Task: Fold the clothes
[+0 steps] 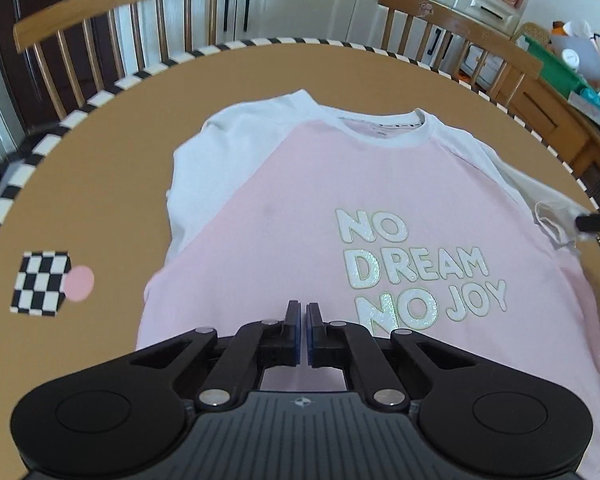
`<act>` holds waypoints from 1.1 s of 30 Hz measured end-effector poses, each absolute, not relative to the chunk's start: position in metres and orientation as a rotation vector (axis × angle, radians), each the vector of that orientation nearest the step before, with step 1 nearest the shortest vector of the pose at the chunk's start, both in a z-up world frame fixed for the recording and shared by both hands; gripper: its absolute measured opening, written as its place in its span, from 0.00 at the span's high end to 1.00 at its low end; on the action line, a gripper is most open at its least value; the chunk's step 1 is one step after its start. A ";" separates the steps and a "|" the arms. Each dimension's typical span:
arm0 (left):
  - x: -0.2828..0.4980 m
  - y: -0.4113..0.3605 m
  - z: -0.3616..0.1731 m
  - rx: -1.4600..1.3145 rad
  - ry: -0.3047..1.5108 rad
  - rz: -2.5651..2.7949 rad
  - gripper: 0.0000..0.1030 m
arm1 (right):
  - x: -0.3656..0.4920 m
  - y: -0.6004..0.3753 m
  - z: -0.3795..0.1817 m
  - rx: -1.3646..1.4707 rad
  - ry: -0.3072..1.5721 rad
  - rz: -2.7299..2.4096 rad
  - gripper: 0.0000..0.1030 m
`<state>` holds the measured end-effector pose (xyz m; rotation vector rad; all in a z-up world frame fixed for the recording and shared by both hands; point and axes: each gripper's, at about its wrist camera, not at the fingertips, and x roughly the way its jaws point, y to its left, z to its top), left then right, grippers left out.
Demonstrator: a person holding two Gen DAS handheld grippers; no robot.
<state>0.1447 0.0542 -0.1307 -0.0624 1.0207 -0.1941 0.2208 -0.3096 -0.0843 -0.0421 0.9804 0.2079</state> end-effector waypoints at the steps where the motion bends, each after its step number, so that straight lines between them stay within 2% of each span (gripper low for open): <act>1: 0.145 0.058 -0.132 -0.074 1.024 -0.201 0.96 | 0.228 -0.325 -0.079 -0.050 0.978 0.159 0.94; 7: 0.148 0.076 -0.130 -0.187 1.049 -0.249 0.90 | 0.268 -0.382 -0.096 -0.443 0.994 -0.313 0.89; 8: 0.150 0.080 -0.131 -0.208 1.058 -0.258 0.89 | 0.267 -0.381 -0.091 -0.438 0.970 -0.325 0.85; 9: 0.152 0.084 -0.130 -0.230 1.069 -0.261 0.89 | 0.265 -0.380 -0.086 -0.418 0.943 -0.325 0.76; 11: 0.154 0.094 -0.126 -0.286 1.059 -0.266 0.82 | 0.248 -0.371 -0.067 -0.220 0.885 -0.215 0.61; 12: 0.154 0.099 -0.122 -0.306 1.037 -0.263 0.82 | 0.240 -0.362 -0.065 -0.114 0.878 -0.116 0.58; 14: 0.156 0.109 -0.115 -0.305 0.978 -0.222 0.75 | 0.230 -0.338 -0.076 -0.050 0.935 0.050 0.59; 15: 0.159 0.114 -0.111 -0.286 0.941 -0.186 0.72 | 0.229 -0.326 -0.088 -0.116 0.952 0.045 0.61; 16: 0.164 0.119 -0.109 -0.257 0.908 -0.140 0.65 | 0.229 -0.313 -0.100 -0.199 0.965 0.024 0.64; 17: 0.169 0.124 -0.106 -0.225 0.879 -0.091 0.58 | 0.229 -0.308 -0.111 -0.286 0.971 -0.019 0.71; 18: 0.177 0.130 -0.106 -0.210 0.868 -0.058 0.55 | 0.230 -0.304 -0.121 -0.373 0.975 -0.066 0.74; 19: 0.187 0.137 -0.105 -0.208 0.870 -0.037 0.47 | 0.232 -0.306 -0.128 -0.388 0.993 -0.090 0.75; 20: 0.198 0.144 -0.108 -0.226 0.889 -0.027 0.40 | 0.234 -0.316 -0.132 -0.320 1.027 -0.082 0.91; 21: 0.209 0.151 -0.113 -0.268 0.924 -0.035 0.38 | 0.236 -0.326 -0.135 -0.238 1.062 -0.068 0.96; 22: 0.218 0.157 -0.118 -0.317 0.959 -0.051 0.38 | 0.236 -0.336 -0.137 -0.182 1.079 -0.069 0.96; 24: 0.233 0.164 -0.124 -0.378 0.970 -0.072 0.38 | 0.237 -0.343 -0.138 -0.199 1.084 -0.108 0.98; 25: 0.239 0.167 -0.126 -0.405 0.967 -0.082 0.42 | 0.238 -0.345 -0.138 -0.221 1.089 -0.135 0.98; 27: 0.251 0.167 -0.130 -0.450 0.982 -0.125 0.61 | 0.239 -0.345 -0.131 -0.234 1.066 -0.183 0.96; 28: 0.256 0.165 -0.133 -0.477 1.010 -0.151 0.85 | 0.239 -0.345 -0.127 -0.240 1.054 -0.207 0.96; 29: 0.259 0.161 -0.135 -0.487 1.026 -0.169 0.94 | 0.239 -0.345 -0.123 -0.245 1.041 -0.230 0.91; 31: 0.254 0.147 -0.127 -0.414 0.988 -0.186 0.96 | 0.239 -0.325 -0.102 -0.282 0.947 -0.219 0.78; 33: 0.245 0.127 -0.109 -0.278 0.898 -0.193 0.97 | 0.238 -0.298 -0.081 -0.244 0.874 -0.087 0.59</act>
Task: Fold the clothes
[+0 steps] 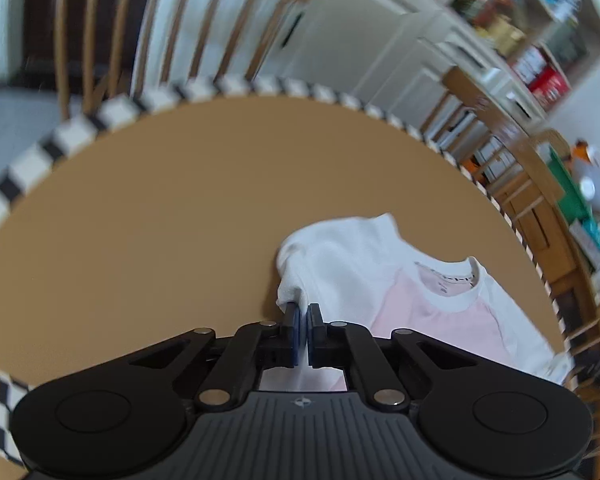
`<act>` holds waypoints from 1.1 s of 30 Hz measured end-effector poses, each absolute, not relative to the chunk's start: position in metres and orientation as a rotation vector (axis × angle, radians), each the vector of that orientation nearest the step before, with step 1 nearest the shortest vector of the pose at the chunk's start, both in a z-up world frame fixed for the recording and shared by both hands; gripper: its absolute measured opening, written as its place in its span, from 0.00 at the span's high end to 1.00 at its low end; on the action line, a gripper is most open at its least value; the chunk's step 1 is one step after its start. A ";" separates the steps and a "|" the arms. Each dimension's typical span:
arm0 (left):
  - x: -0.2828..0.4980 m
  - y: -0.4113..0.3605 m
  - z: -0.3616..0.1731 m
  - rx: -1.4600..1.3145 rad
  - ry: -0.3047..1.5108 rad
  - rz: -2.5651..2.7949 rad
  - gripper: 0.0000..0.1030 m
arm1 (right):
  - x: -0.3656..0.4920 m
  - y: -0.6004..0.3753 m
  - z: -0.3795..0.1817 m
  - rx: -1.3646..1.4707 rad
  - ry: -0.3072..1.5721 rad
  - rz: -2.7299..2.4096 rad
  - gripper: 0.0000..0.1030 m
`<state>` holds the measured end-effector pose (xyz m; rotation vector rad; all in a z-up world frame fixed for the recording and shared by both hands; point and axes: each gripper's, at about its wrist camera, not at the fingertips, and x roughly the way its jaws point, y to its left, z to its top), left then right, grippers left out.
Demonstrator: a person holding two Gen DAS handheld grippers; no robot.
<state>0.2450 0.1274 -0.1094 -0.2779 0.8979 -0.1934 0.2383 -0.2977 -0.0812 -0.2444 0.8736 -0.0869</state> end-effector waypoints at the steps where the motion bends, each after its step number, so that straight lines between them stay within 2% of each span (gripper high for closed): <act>1: 0.237 0.111 -0.097 -0.176 0.837 -0.195 0.97 | 0.240 -0.284 -0.075 -0.219 0.864 -0.015 0.59; 4: 0.203 0.034 -0.070 0.203 0.644 -0.309 0.96 | 0.246 -0.251 -0.069 -0.168 0.851 0.126 0.61; 6: 0.177 -0.018 -0.078 0.389 0.667 -0.415 0.92 | 0.252 -0.237 -0.072 -0.161 0.849 0.164 0.61; 7: 0.165 -0.043 -0.083 0.474 0.692 -0.463 0.84 | 0.256 -0.236 -0.077 -0.171 0.863 0.158 0.61; 8: 0.154 -0.060 -0.090 0.514 0.737 -0.519 0.72 | 0.256 -0.239 -0.081 -0.160 0.882 0.160 0.61; 11: 0.127 -0.058 -0.091 0.456 0.796 -0.588 0.64 | 0.253 -0.249 -0.091 -0.115 0.938 0.171 0.61; 15: 0.133 -0.014 -0.064 0.319 0.748 -0.525 0.49 | 0.232 -0.254 -0.076 0.091 0.874 0.302 0.60; 17: 0.156 0.010 -0.057 0.279 0.690 -0.469 0.26 | 0.231 -0.245 -0.075 0.060 0.855 0.343 0.60; 18: 0.178 0.023 -0.062 0.248 0.683 -0.438 0.22 | 0.230 -0.240 -0.075 0.039 0.847 0.362 0.60; 19: 0.201 0.036 -0.070 0.207 0.724 -0.414 0.22 | 0.231 -0.242 -0.077 0.017 0.853 0.343 0.60; 22: 0.267 0.065 -0.099 0.004 0.914 -0.431 0.46 | 0.235 -0.251 -0.083 -0.049 0.879 0.266 0.60; 27: 0.308 0.065 -0.127 -0.094 1.003 -0.488 0.49 | 0.241 -0.277 -0.097 -0.072 0.922 0.164 0.59; 30: 0.316 0.055 -0.135 -0.097 1.004 -0.495 0.41 | 0.242 -0.293 -0.100 -0.106 0.897 0.130 0.59; 31: 0.316 0.051 -0.138 -0.114 0.997 -0.501 0.45 | 0.246 -0.301 -0.102 -0.115 0.899 0.089 0.60; 32: 0.316 0.048 -0.141 -0.142 1.003 -0.508 0.78 | 0.249 -0.310 -0.104 -0.122 0.903 0.044 0.60; 33: 0.318 0.047 -0.144 -0.168 1.018 -0.505 0.99 | 0.255 -0.320 -0.108 -0.104 0.919 0.006 0.61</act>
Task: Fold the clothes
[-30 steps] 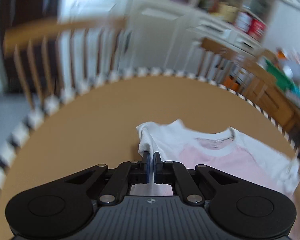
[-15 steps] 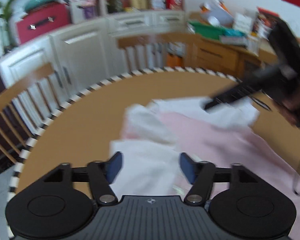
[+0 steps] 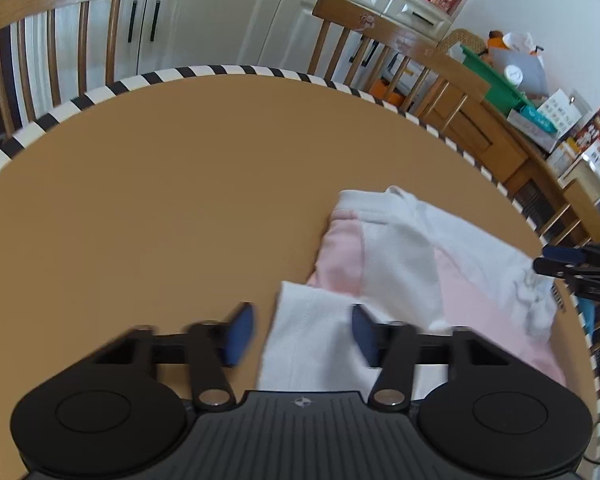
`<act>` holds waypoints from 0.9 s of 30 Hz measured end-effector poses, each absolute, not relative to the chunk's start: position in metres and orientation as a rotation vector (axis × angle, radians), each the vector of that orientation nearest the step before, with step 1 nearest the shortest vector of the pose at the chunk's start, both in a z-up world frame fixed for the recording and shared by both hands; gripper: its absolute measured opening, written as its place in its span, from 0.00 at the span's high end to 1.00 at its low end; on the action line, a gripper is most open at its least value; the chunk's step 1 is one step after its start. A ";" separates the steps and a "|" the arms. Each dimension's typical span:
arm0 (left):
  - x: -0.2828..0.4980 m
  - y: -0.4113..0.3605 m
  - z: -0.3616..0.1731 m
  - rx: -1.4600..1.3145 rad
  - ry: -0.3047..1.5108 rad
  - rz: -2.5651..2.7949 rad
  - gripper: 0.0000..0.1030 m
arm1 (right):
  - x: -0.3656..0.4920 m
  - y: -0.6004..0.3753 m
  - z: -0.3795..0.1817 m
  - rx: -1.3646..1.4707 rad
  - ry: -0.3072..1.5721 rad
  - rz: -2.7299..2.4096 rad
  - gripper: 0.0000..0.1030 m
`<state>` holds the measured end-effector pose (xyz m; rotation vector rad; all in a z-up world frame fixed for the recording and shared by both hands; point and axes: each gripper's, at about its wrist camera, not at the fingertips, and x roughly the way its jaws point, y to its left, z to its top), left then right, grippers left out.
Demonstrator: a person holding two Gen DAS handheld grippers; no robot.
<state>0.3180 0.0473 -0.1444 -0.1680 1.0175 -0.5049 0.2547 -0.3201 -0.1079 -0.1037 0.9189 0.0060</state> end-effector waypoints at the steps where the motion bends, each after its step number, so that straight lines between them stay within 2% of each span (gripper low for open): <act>1: 0.318 0.047 -0.147 -0.181 1.016 -0.491 0.97 | 0.260 -0.331 -0.113 -0.082 0.938 -0.030 0.64; 5: 0.302 0.061 -0.136 -0.154 0.915 -0.402 0.97 | 0.273 -0.356 -0.137 -0.107 1.060 -0.108 0.66; 7: 0.296 0.089 -0.118 -0.162 0.863 -0.310 0.97 | 0.270 -0.362 -0.136 -0.119 1.040 -0.128 0.61; 9: 0.294 0.121 -0.106 -0.154 0.820 -0.171 0.97 | 0.267 -0.366 -0.133 -0.147 1.014 -0.150 0.52; 11: 0.293 0.157 -0.096 -0.142 0.789 -0.010 0.97 | 0.266 -0.373 -0.132 -0.132 1.004 -0.153 0.51; 18: 0.277 0.253 -0.106 -0.187 0.903 0.382 0.96 | 0.250 -0.424 -0.117 0.163 0.964 -0.243 0.51; 21: 0.267 0.262 -0.115 -0.203 0.940 0.349 0.88 | 0.229 -0.428 -0.112 0.326 0.955 -0.175 0.52; 23: 0.261 0.264 -0.116 -0.218 0.928 0.327 0.72 | 0.217 -0.413 -0.113 0.369 0.966 -0.061 0.53; 27: 0.248 0.265 -0.107 -0.205 0.860 0.349 0.70 | 0.213 -0.375 -0.128 0.258 1.012 -0.005 0.55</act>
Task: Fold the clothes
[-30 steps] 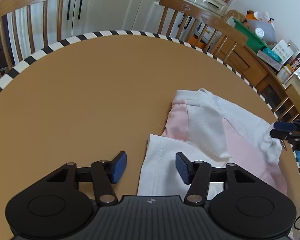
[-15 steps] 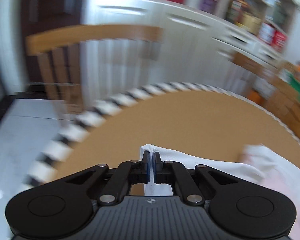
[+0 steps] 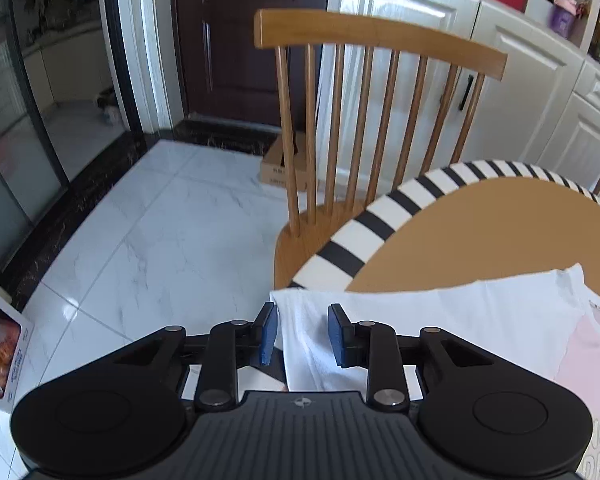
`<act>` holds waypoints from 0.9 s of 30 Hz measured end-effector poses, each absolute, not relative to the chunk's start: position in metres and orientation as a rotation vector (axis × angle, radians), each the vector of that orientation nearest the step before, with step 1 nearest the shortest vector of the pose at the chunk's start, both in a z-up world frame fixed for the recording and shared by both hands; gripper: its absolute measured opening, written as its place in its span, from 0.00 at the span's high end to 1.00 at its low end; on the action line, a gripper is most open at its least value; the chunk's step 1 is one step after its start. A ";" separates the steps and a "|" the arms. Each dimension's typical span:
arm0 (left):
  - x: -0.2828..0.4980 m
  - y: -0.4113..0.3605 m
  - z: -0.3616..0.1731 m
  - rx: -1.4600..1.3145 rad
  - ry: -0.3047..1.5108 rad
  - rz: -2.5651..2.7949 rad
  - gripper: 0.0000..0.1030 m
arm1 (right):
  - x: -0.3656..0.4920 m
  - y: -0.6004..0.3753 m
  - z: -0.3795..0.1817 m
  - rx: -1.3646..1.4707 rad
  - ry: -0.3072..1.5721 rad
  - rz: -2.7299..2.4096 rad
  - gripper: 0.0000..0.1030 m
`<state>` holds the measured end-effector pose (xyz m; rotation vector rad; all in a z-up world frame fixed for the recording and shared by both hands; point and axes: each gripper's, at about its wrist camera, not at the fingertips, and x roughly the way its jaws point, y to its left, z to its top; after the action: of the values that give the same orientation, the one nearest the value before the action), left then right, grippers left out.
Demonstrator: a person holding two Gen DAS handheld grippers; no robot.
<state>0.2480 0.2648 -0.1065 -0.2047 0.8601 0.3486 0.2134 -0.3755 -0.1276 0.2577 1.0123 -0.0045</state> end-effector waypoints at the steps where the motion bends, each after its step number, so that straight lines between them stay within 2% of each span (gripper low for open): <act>1: 0.241 0.266 -0.104 -0.213 0.846 0.362 0.68 | 0.214 -0.370 -0.134 0.242 1.032 -0.002 0.59; 3: 0.231 0.267 -0.097 -0.215 0.811 0.389 0.63 | 0.210 -0.362 -0.141 0.240 1.030 0.041 0.95; 5: 0.215 0.268 -0.086 -0.218 0.776 0.404 0.55 | 0.205 -0.361 -0.141 0.201 1.023 0.028 0.96; 7: 0.197 0.268 -0.075 -0.249 0.757 0.391 0.54 | 0.199 -0.361 -0.140 0.158 1.017 0.010 0.97; 13: 0.146 0.245 -0.065 -0.307 0.810 0.256 0.52 | 0.191 -0.389 -0.131 0.095 1.025 -0.102 0.97; 16: 0.127 0.223 -0.081 -0.313 0.905 0.154 0.52 | 0.186 -0.393 -0.133 0.096 1.067 -0.150 0.74; 17: 0.120 0.215 -0.085 -0.308 0.936 0.122 0.52 | 0.179 -0.392 -0.130 0.100 1.050 -0.157 0.61; 21: 0.092 0.187 -0.097 -0.242 1.011 0.050 0.51 | 0.148 -0.386 -0.108 0.134 0.983 -0.092 0.60; 27: 0.071 0.166 -0.099 -0.267 1.030 0.006 0.48 | 0.118 -0.339 -0.110 0.137 1.022 0.098 0.60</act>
<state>0.0710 0.1663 -0.0987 -0.2675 1.0305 0.0061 0.1182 -0.3387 -0.1103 0.1369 1.0215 0.0984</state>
